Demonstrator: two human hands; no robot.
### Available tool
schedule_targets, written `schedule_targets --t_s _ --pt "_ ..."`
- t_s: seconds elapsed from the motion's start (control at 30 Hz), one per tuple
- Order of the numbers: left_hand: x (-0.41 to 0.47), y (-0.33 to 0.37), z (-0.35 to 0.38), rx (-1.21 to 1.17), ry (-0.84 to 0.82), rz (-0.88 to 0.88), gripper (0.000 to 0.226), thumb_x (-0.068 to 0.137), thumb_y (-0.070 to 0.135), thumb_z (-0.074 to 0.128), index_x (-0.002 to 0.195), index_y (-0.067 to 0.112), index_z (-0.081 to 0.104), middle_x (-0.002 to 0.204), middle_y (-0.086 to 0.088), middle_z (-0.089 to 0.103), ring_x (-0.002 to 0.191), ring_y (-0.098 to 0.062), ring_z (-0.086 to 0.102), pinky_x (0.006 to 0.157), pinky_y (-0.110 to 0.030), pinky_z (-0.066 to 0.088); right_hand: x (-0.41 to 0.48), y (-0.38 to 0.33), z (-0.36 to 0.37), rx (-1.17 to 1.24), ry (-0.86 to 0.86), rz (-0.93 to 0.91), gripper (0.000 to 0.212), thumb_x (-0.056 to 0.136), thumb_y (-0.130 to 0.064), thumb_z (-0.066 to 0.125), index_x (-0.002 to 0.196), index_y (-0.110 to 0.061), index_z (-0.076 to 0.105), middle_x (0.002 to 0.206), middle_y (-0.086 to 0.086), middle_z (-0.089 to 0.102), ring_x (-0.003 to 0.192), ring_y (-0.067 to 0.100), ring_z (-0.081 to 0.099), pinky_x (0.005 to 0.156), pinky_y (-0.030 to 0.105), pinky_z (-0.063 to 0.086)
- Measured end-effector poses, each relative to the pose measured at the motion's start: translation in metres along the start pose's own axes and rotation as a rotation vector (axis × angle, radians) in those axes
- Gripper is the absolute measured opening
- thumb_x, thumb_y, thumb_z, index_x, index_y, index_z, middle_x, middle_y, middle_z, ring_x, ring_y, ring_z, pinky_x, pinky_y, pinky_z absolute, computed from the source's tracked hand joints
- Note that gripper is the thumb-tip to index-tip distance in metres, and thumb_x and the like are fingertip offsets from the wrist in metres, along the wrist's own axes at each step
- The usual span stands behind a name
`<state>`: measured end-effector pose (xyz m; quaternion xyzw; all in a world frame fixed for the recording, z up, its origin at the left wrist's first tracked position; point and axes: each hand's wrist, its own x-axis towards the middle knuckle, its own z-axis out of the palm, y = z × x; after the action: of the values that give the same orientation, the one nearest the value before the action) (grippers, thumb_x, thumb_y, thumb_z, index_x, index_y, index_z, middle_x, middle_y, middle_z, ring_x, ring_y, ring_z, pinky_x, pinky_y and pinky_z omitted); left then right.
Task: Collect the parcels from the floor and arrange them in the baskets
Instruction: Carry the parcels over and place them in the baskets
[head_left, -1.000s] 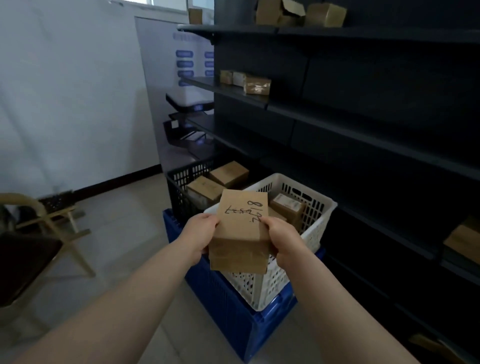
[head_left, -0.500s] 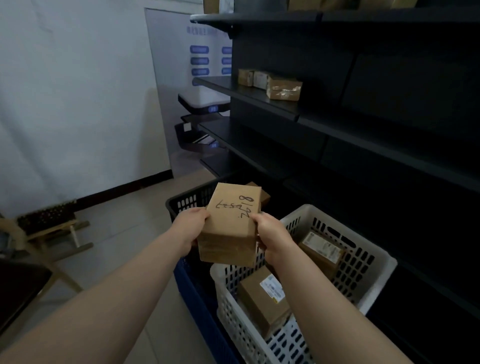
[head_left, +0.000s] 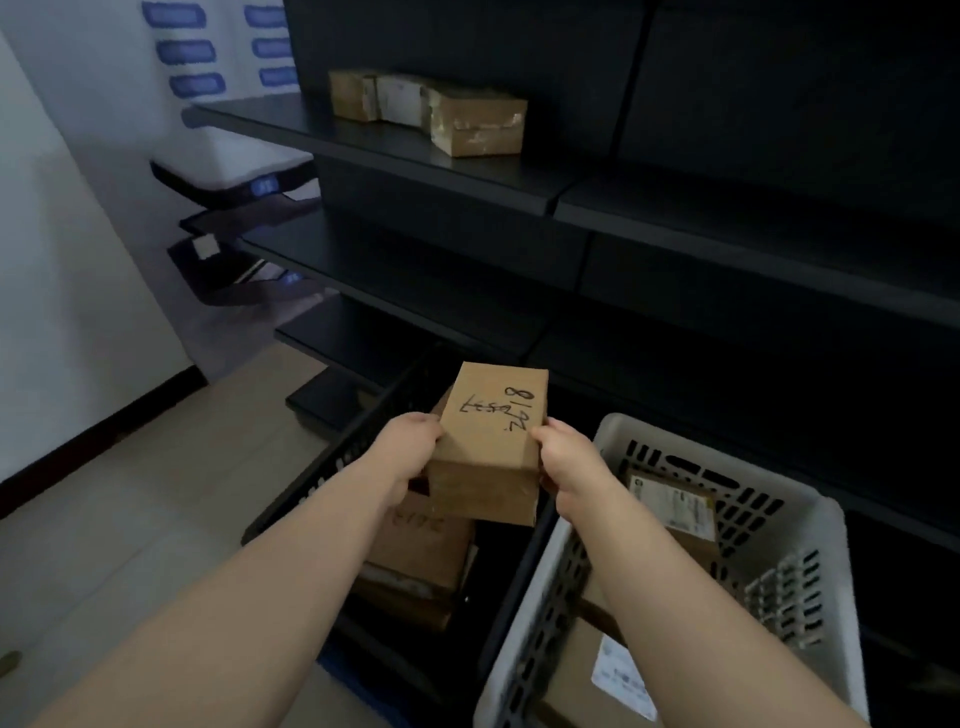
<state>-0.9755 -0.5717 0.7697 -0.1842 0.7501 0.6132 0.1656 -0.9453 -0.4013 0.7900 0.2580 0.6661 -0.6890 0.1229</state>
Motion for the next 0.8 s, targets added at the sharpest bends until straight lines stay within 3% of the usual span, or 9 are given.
schedule_targets --t_s 0.13,0.23,0.43,0.5,0.6,0.8 --pt "0.047 0.011 0.0 0.047 -0.182 -0.023 0.033 0.099 0.013 0.044 0.129 0.014 0.057 0.114 -0.01 0.066 0.1 -0.029 0.063 0.081 -0.042 0.056 0.035 0.004 0.015 0.056 0.129 0.056 0.043 0.103 -0.02 0.039 0.146 -0.024 0.043 0.123 0.004 0.063 0.101 0.022 0.062 0.066 0.031 0.052" --pt "0.074 0.009 0.008 0.094 -0.256 -0.047 0.035 0.1 0.013 0.044 0.131 0.012 0.057 0.116 -0.009 0.066 0.102 -0.027 0.063 0.091 -0.044 0.054 0.054 0.01 0.018 0.09 0.196 0.092 0.049 0.103 -0.017 0.034 0.151 -0.026 0.033 0.133 0.005 0.058 0.104 0.023 0.061 0.067 0.031 0.053" --pt "0.114 0.001 0.027 0.161 -0.288 -0.075 0.039 0.098 0.007 0.046 0.136 0.012 0.054 0.127 -0.01 0.061 0.113 -0.024 0.058 0.096 -0.035 0.049 0.089 0.025 0.017 0.077 0.304 0.127 0.047 0.103 -0.015 0.031 0.149 -0.028 0.036 0.132 0.005 0.057 0.108 0.025 0.059 0.091 0.042 0.054" --pt "0.124 -0.003 0.032 0.187 -0.288 -0.092 0.039 0.097 0.006 0.047 0.135 0.012 0.054 0.126 -0.011 0.062 0.113 -0.025 0.058 0.097 -0.036 0.049 0.1 0.03 0.015 0.04 0.319 0.142 0.05 0.102 -0.014 0.031 0.15 -0.029 0.035 0.134 0.004 0.056 0.11 0.025 0.058 0.094 0.041 0.053" --pt "0.133 -0.012 0.037 0.217 -0.294 -0.12 0.038 0.096 0.003 0.048 0.133 0.011 0.054 0.125 -0.012 0.061 0.11 -0.024 0.059 0.085 -0.03 0.051 0.11 0.035 0.012 0.008 0.314 0.158 0.049 0.103 -0.013 0.032 0.149 -0.03 0.036 0.132 0.004 0.057 0.111 0.025 0.058 0.093 0.04 0.053" --pt "0.142 -0.019 0.041 0.236 -0.269 -0.138 0.04 0.096 0.001 0.049 0.135 0.01 0.054 0.129 -0.013 0.059 0.115 -0.025 0.057 0.093 -0.031 0.048 0.127 0.049 0.01 -0.011 0.297 0.223 0.05 0.101 -0.014 0.032 0.148 -0.032 0.037 0.131 0.002 0.059 0.11 0.025 0.059 0.094 0.041 0.053"
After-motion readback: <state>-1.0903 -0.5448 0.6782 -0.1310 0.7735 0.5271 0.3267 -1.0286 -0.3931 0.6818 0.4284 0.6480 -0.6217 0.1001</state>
